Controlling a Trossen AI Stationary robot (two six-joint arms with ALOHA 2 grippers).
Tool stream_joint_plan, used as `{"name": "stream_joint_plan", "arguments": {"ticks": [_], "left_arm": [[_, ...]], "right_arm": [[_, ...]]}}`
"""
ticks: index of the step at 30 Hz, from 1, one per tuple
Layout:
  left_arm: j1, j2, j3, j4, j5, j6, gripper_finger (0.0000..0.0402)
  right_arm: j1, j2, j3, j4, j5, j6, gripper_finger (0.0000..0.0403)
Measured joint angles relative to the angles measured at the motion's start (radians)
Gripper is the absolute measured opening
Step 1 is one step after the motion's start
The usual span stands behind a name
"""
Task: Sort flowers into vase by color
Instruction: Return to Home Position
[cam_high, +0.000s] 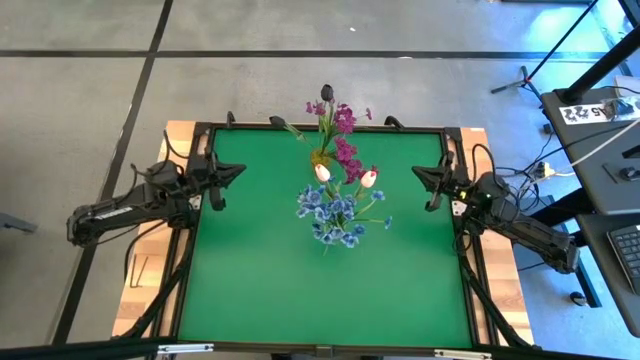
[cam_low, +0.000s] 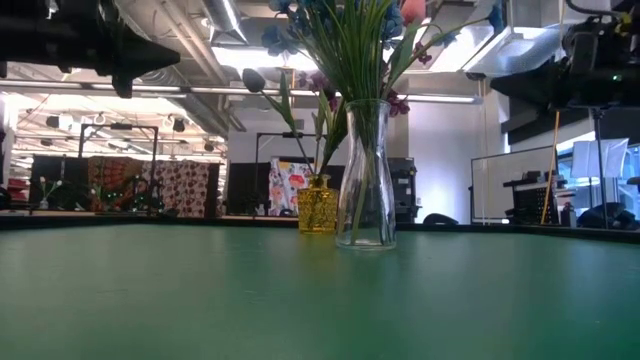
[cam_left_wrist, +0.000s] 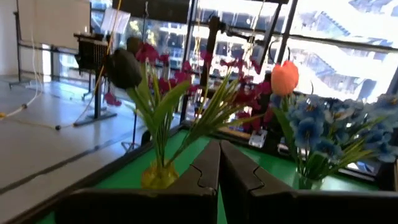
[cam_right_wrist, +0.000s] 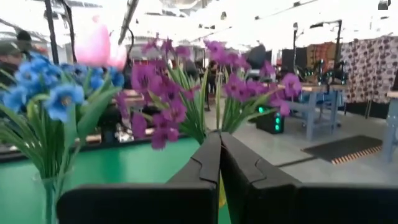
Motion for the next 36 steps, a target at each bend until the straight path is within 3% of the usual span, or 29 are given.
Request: {"name": "stream_joint_plan", "arguments": {"ticks": [7,13,18,22,27,36], "left_arm": [[-0.068,0.000,0.000,-0.026,0.031,-0.004,0.0000],[-0.211,0.000,0.000,-0.026,-0.112,0.026,0.0000],[-0.333,0.000,0.000,-0.023,-0.218,0.063,0.0000],[-0.386,0.000,-0.001,-0.025,-0.247,0.119,0.0000],[-0.388,0.000,-0.015,-0.023,-0.211,0.128,0.0000],[-0.387,-0.046,-0.200,0.149,-0.204,0.123,0.0000]], "right_arm": [[0.064,0.001,0.000,-0.039,0.103,-0.029,0.0011],[0.302,0.001,0.000,-0.037,0.395,-0.113,0.0004],[0.507,0.001,0.000,-0.039,0.562,-0.168,0.0002],[0.598,0.001,0.000,-0.055,0.573,-0.188,0.0002],[0.608,0.001,0.000,-0.104,0.534,-0.183,0.0001],[0.608,0.002,-0.029,-0.107,0.430,-0.163,0.0001]]}}
